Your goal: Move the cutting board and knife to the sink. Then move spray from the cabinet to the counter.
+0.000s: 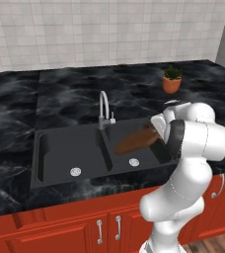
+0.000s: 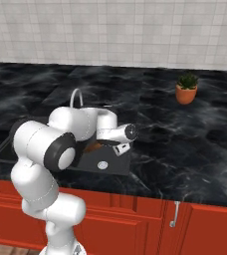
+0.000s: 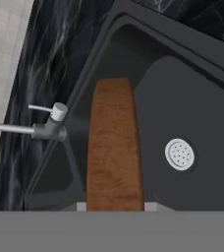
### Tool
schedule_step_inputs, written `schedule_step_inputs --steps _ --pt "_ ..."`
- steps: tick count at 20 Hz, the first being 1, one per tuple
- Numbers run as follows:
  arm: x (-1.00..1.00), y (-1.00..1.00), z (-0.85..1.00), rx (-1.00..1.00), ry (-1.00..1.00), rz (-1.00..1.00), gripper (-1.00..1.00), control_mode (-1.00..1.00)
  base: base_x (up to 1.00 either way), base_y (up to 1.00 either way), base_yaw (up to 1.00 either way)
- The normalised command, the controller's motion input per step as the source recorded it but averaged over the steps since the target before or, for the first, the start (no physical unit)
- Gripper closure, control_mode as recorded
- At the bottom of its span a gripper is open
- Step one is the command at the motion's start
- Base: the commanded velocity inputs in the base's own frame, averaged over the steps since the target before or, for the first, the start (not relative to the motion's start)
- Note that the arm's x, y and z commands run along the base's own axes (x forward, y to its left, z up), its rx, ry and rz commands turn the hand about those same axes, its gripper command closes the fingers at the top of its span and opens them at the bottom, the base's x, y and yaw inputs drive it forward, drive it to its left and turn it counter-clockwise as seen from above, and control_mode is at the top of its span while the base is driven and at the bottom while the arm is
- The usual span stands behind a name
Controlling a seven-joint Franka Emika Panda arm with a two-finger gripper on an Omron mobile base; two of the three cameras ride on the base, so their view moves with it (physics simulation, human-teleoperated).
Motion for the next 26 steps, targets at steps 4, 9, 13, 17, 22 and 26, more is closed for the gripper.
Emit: schedule_step_inputs --steps 4,9,13,17,22,26 --pt "0.06 0.42 -0.04 0.0 0.0 -0.11 1.0 -1.0 0.0 0.0 0.0" --pt "0.05 0.34 -0.06 0.0 0.0 -0.12 1.0 -1.0 0.0 0.0 0.0" --pt "0.0 0.31 -0.05 0.0 0.0 -0.09 1.0 -1.0 0.0 0.0 0.0" --pt "0.0 0.23 -0.02 0.0 0.01 -0.04 1.0 -1.0 0.0 0.0 0.0" --pt "0.11 0.22 -0.08 0.0 0.0 -0.02 1.0 -1.0 0.0 0.0 0.0" --pt "0.14 0.17 -0.09 0.0 0.03 -0.01 1.0 -1.0 0.0 0.0 0.0"
